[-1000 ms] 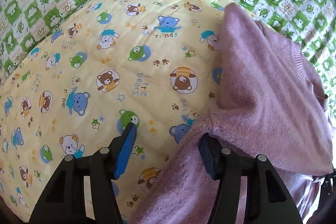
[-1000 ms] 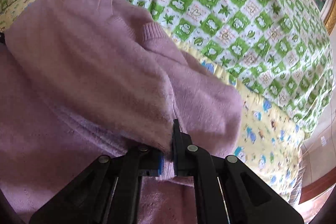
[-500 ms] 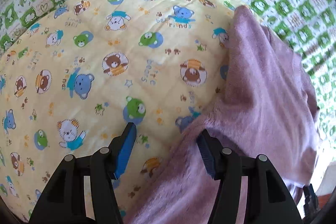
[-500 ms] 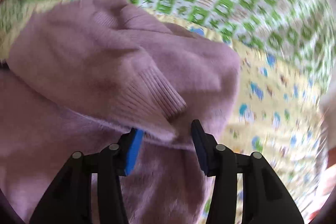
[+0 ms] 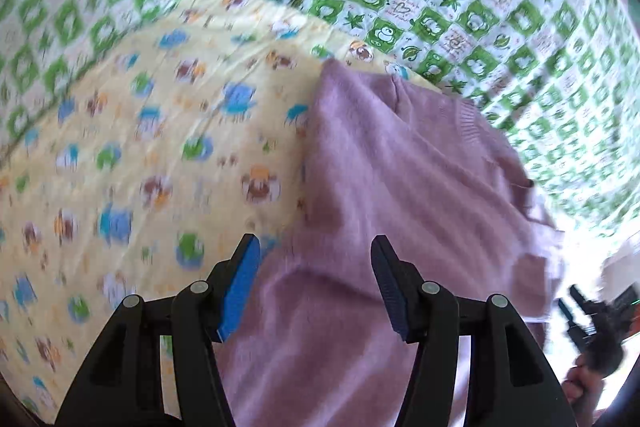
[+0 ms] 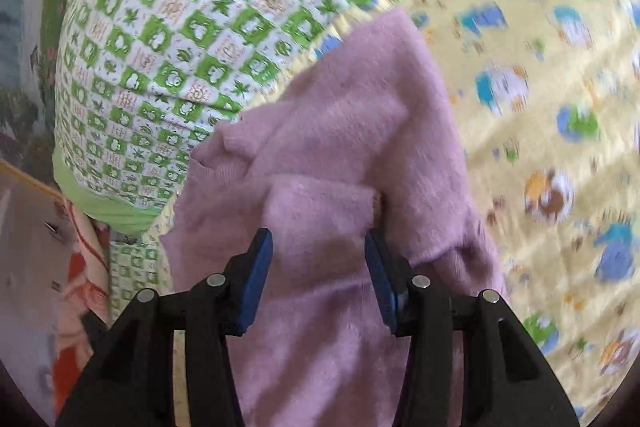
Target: Fold small clothes
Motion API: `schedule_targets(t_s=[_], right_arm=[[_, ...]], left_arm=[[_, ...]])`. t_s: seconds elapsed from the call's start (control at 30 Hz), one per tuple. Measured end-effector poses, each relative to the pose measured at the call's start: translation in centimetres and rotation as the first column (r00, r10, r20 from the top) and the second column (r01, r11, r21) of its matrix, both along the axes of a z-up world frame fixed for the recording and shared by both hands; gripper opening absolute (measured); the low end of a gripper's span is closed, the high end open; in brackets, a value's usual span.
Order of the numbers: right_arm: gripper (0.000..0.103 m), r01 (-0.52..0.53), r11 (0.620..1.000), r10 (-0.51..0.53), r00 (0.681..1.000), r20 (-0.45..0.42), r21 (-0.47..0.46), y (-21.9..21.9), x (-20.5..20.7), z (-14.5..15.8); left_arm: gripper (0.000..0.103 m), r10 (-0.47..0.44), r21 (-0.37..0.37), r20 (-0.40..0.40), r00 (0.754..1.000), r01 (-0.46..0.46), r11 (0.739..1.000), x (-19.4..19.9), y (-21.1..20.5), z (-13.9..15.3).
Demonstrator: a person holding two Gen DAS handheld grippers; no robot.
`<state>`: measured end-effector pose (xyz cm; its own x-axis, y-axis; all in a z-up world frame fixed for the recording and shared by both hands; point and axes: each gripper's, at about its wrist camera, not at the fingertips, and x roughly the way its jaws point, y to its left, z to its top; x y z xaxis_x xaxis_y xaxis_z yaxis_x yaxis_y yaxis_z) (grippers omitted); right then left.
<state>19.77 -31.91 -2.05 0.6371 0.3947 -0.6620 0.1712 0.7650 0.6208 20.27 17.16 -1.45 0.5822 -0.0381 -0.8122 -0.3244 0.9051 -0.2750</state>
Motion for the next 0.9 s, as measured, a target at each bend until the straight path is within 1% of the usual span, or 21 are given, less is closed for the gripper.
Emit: schedule_targets(t_s=[0.07, 0.13, 0.17, 0.23, 0.27, 0.3, 0.33, 0.37, 0.4, 0.43, 0.53, 0.57, 0.6, 0.63, 0.73, 0.77, 0.8, 0.83, 0.9], right_arm=[[0.049, -0.028, 0.995, 0.028, 1.000, 0.003, -0.093, 0.6, 1.5, 0.8], [0.049, -0.054, 0.983, 0.054, 0.999, -0.004, -0.174, 1.0, 3.3, 0.7], [0.049, -0.077, 0.971, 0.075, 0.997, -0.020, -0.225, 1.3, 4.0, 0.3], [0.049, -0.129, 0.952, 0.114, 0.991, -0.071, -0.279, 1.9, 5.1, -0.8], [0.049, -0.165, 0.938, 0.140, 0.985, -0.103, -0.305, 2.5, 5.2, -1.5], [0.049, -0.189, 0.925, 0.160, 0.980, -0.115, -0.329, 2.9, 5.4, -1.9], [0.039, -0.211, 0.909, 0.178, 0.976, -0.124, -0.358, 3.4, 5.4, -2.0], [0.022, -0.241, 0.892, 0.203, 0.969, -0.138, -0.382, 3.7, 5.3, -2.0], [0.008, -0.261, 0.892, 0.221, 0.964, -0.147, -0.368, 3.9, 5.2, -1.9], [0.007, -0.256, 0.895, 0.224, 0.966, -0.129, -0.365, 3.7, 5.0, -1.2], [0.007, -0.190, 0.888, 0.213, 0.977, 0.008, -0.419, 3.3, 4.0, 3.4], [0.007, -0.169, 0.885, 0.203, 0.979, 0.031, -0.434, 3.0, 4.0, 4.3], [0.007, -0.160, 0.876, 0.197, 0.980, 0.037, -0.454, 2.8, 4.1, 4.6], [0.007, -0.164, 0.864, 0.199, 0.980, 0.023, -0.475, 2.6, 4.3, 4.4], [0.007, -0.219, 0.830, 0.204, 0.975, -0.086, -0.513, 2.4, 5.8, 1.3], [0.007, -0.250, 0.810, 0.211, 0.968, -0.133, -0.530, 2.6, 6.4, -0.2], [0.008, -0.261, 0.801, 0.210, 0.965, -0.155, -0.539, 2.7, 6.5, -1.0], [0.009, -0.254, 0.801, 0.202, 0.967, -0.154, -0.543, 2.7, 6.5, -1.4], [0.014, -0.227, 0.821, 0.182, 0.974, -0.137, -0.524, 2.4, 6.3, -1.1]], left_arm=[[0.058, -0.007, 0.030, -0.022, 1.000, 0.008, 1.000, 1.4, -0.3, -0.8], [0.058, 0.011, 0.063, -0.062, 0.998, -0.008, 0.998, 3.0, -0.2, -2.0], [0.058, 0.022, 0.073, -0.082, 0.996, -0.016, 0.997, 3.8, -0.2, -2.7], [0.058, 0.046, 0.089, -0.118, 0.992, -0.036, 0.995, 4.5, -0.2, -3.9], [0.059, 0.047, 0.083, -0.128, 0.991, -0.036, 0.996, 4.9, -0.1, -4.5], [0.060, 0.052, 0.084, -0.137, 0.989, -0.041, 0.996, 5.1, -0.1, -4.9], [0.060, 0.054, 0.087, -0.143, 0.988, -0.042, 0.995, 5.2, -0.1, -5.2], [0.060, 0.054, 0.093, -0.148, 0.988, -0.041, 0.995, 5.3, -0.2, -5.4], [0.060, 0.055, 0.099, -0.149, 0.987, -0.040, 0.994, 5.4, -0.2, -5.5], [0.060, 0.055, 0.105, -0.149, 0.987, -0.040, 0.994, 5.5, -0.3, -5.5], [0.060, 0.055, 0.112, -0.153, 0.987, -0.038, 0.993, 5.6, -0.3, -5.7], [0.061, 0.057, 0.110, -0.152, 0.987, -0.041, 0.993, 5.7, -0.2, -5.8], [0.061, 0.058, 0.109, -0.154, 0.986, -0.042, 0.993, 6.3, -0.2, -6.1], [0.061, 0.060, 0.109, -0.155, 0.986, -0.043, 0.993, 6.0, -0.4, -6.0], [0.062, 0.058, 0.116, -0.155, 0.986, -0.040, 0.992, 6.1, -0.6, -6.3], [0.063, 0.056, 0.121, -0.155, 0.986, -0.037, 0.992, 6.2, -0.7, -6.3], [0.065, 0.053, 0.127, -0.155, 0.986, -0.033, 0.991, 6.3, -0.7, -6.4], [0.065, 0.051, 0.129, -0.157, 0.986, -0.031, 0.991, 6.5, -0.6, -6.5], [0.065, 0.043, 0.126, -0.155, 0.987, -0.024, 0.992, 6.3, -0.4, -6.4]])
